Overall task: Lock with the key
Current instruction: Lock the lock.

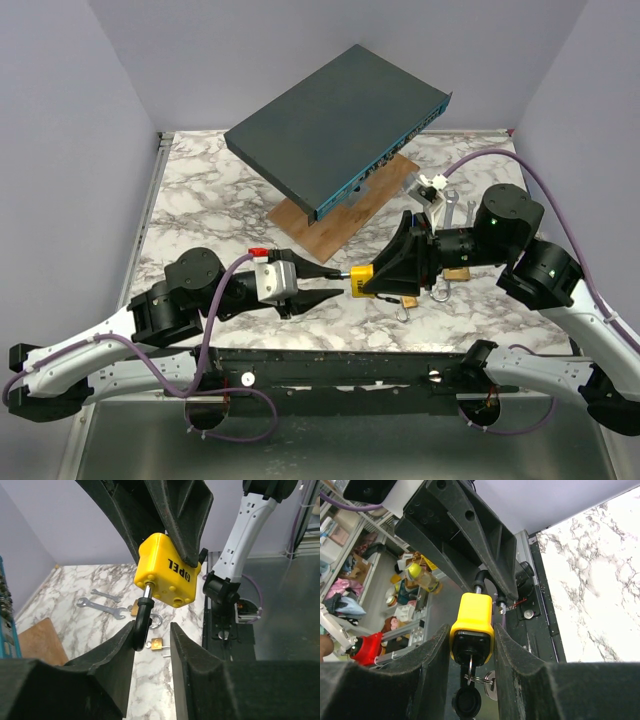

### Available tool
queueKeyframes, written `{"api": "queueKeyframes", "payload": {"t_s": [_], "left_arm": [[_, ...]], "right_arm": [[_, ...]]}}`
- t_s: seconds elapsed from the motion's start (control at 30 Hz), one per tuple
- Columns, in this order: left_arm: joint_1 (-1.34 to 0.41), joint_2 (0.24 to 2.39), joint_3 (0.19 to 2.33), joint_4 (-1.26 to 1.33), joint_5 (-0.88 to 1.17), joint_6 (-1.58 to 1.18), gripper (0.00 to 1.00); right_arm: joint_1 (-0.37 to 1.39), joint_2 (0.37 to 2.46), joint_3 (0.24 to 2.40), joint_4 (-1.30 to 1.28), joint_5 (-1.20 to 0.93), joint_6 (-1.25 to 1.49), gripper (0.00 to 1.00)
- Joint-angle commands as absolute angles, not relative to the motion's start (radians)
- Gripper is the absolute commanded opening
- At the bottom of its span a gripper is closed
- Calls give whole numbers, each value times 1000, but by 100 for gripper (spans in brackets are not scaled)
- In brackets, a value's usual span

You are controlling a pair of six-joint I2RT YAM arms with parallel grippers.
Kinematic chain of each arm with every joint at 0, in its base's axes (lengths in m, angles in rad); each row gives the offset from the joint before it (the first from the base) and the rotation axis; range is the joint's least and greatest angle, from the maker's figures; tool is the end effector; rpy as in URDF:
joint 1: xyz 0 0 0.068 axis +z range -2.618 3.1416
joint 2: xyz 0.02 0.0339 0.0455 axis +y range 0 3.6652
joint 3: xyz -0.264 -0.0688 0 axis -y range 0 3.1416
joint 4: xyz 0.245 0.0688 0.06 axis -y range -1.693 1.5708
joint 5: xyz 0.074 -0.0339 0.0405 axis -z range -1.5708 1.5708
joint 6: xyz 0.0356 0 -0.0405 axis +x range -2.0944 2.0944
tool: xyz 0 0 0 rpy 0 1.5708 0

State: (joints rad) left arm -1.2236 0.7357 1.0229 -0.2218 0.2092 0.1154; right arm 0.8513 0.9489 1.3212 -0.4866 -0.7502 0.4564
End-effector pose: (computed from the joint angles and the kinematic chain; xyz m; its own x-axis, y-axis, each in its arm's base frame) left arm 0.0444 -0.1444 0.4247 0.1361 -0.0452 -0.9897 0.9812 0.1441 0.1284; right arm 0.0951 0.1453 0.4617 -0.5067 -0.0891 -0.8575 -0.8615 0.0133 0.5076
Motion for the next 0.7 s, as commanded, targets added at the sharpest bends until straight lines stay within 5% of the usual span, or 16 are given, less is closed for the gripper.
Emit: {"api": "queueKeyframes", "payload": {"t_s": [0.0,0.67], "left_arm": [[-1217,721,1015,-172,281,40,28],[-1131,817,1225,-375,456,-342,0]], "right_arm": [[854,945,1350,-416,-769,461,1],[854,927,1333,-440,-710,349,1]]}}
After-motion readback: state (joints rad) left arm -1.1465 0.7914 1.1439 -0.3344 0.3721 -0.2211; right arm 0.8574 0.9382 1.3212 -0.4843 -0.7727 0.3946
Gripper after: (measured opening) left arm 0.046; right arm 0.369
